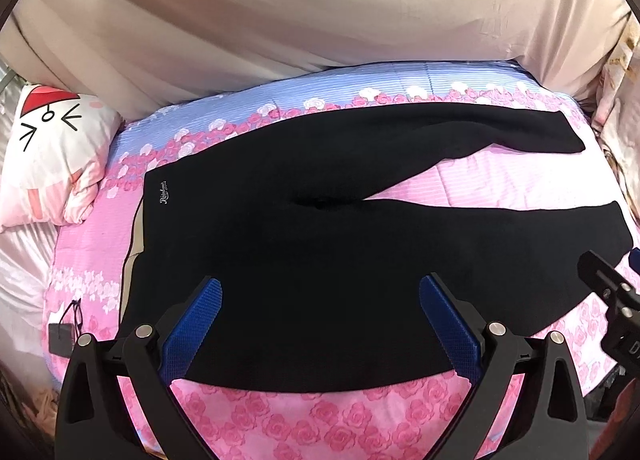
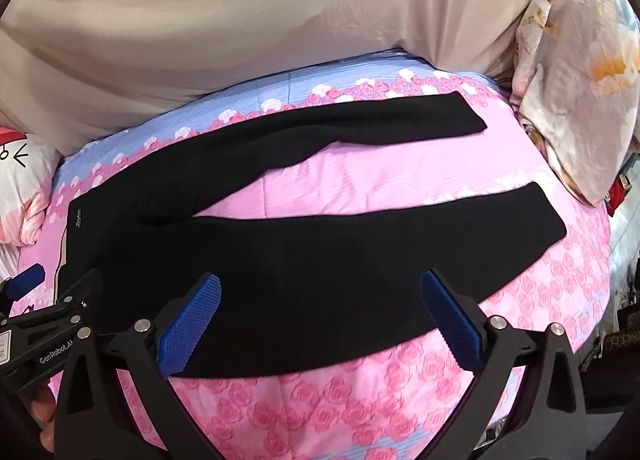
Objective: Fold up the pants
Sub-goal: 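Position both grippers over the black pants waistband and legs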
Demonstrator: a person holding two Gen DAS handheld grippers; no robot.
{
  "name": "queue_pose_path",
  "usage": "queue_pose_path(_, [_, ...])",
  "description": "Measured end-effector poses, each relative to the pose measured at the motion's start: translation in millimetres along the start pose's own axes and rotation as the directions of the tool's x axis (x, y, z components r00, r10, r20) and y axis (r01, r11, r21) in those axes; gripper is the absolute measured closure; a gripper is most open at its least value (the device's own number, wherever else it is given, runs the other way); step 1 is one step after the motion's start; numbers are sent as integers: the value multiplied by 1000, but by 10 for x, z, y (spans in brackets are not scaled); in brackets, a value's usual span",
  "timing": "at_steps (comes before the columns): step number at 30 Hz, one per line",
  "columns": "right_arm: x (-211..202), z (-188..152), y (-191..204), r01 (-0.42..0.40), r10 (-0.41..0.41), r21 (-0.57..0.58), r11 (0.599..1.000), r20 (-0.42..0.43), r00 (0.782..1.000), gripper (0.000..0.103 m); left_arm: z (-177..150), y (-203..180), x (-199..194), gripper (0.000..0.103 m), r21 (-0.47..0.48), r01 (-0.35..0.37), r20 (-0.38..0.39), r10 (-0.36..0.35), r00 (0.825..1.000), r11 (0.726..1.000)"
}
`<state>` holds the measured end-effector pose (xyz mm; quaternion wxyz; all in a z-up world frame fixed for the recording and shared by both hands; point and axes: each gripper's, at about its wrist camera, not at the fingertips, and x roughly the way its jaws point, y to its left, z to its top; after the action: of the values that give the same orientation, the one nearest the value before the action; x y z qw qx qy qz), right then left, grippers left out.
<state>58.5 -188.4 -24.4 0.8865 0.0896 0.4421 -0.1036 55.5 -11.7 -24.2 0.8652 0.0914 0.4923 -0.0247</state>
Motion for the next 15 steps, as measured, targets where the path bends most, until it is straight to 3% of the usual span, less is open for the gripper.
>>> queue_pose_path(9, [216, 501, -745, 130, -132, 55, 990, 43, 990, 5, 138, -18, 149, 6, -25, -22, -18, 22, 1000, 999])
queue_pose_path(15, [179, 707, -794, 80, -87, 64, 995, 108, 990, 5, 250, -82, 199, 6, -43, -36, -21, 35, 999, 998])
